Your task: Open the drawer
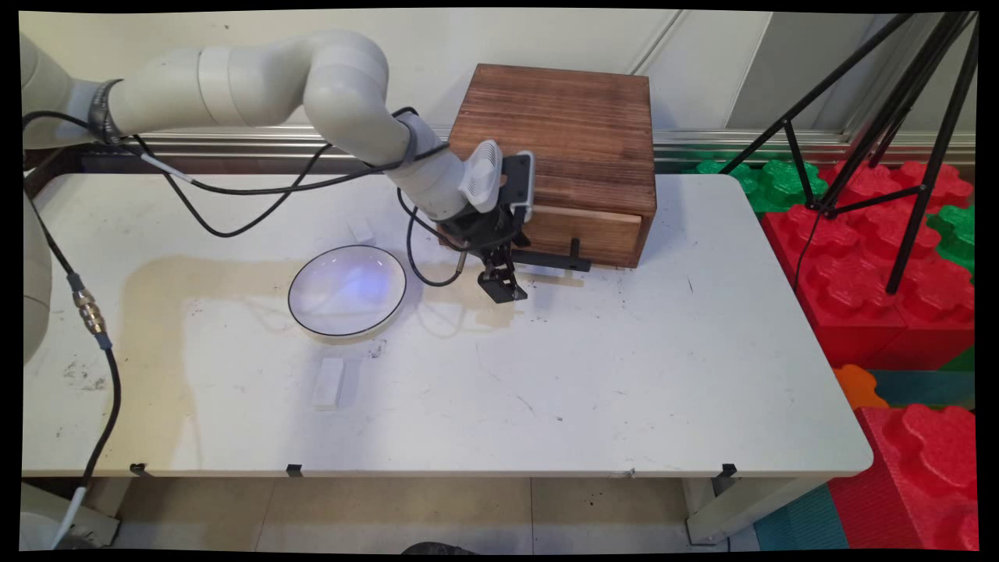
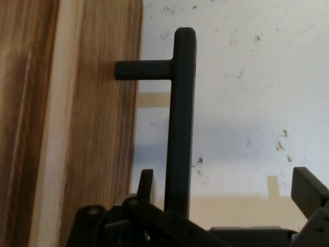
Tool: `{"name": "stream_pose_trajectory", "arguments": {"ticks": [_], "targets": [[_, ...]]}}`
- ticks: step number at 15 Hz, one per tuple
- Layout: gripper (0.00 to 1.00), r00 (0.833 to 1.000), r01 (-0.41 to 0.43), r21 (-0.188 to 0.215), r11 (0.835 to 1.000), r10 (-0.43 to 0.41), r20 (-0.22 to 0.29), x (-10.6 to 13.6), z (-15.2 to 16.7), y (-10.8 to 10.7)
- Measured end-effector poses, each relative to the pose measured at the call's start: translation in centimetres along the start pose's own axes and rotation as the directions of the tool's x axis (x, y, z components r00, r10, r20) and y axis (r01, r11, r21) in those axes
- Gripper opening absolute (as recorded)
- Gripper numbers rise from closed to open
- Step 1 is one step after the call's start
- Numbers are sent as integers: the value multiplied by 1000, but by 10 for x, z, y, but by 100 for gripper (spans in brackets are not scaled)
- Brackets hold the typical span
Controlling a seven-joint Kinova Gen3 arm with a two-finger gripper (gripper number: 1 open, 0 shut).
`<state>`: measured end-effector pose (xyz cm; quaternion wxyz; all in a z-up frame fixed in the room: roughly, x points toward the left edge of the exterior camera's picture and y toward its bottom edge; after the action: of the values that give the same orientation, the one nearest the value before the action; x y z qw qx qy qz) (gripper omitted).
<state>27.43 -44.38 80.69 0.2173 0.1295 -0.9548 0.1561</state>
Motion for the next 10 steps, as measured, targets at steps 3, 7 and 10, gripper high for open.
{"name": "stream_pose_trajectory", "arguments": {"ticks": [3, 7, 10], "targets": [[100, 1000, -15, -6, 1000, 15, 4, 4, 7, 4], [100, 999, -32, -18, 999, 32, 5, 9, 12, 13], [100, 999, -41, -29, 999, 42, 3, 13, 14, 21]]}}
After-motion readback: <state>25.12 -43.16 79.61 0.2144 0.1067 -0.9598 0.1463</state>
